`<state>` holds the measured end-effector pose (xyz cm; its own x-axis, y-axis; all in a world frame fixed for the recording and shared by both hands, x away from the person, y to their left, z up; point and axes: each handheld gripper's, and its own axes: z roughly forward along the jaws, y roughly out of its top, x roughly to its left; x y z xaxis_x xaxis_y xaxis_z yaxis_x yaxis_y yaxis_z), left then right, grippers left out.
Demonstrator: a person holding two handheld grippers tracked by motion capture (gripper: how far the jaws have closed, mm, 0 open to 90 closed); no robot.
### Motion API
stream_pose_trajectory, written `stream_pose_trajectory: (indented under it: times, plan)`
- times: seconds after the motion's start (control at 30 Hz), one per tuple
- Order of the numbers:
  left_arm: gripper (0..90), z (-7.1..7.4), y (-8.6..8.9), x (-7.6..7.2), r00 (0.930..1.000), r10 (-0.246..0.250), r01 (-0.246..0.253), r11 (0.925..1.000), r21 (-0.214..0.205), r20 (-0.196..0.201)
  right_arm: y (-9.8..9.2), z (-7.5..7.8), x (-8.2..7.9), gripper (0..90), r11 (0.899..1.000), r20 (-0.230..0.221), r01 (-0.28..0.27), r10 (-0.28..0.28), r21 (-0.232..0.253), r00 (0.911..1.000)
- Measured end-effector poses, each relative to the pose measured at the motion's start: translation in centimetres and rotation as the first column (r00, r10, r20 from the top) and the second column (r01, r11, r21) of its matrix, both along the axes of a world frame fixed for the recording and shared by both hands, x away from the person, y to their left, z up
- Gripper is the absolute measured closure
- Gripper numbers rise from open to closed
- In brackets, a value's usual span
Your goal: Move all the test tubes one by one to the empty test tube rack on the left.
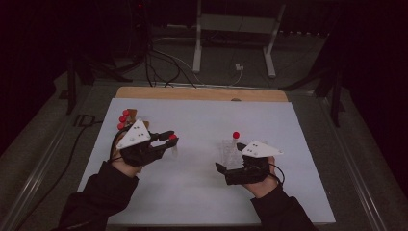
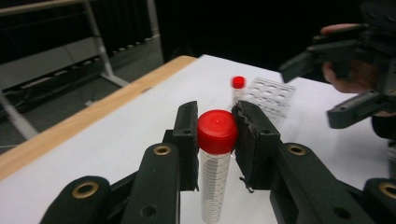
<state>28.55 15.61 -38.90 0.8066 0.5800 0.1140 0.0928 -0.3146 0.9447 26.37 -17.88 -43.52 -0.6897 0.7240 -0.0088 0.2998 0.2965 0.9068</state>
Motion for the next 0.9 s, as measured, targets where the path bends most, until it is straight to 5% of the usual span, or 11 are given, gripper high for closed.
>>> stream_pose_trajectory:
  times: [0.37,0.9]
  plan:
    - [72.2,1.3,4.4,0.4,0.9909,0.132,-0.131,0.9909,-0.029,0.027,-0.6,0.1,0.2,0.0,0.999,-0.003,-0.005,0.005,0.033,1.0000]
    - [72.2,2.0,9.0,0.5,0.9604,0.275,-0.273,0.9605,-0.054,0.044,-1.0,0.3,0.2,0.0,0.999,0.006,-0.012,0.012,0.047,0.9999]
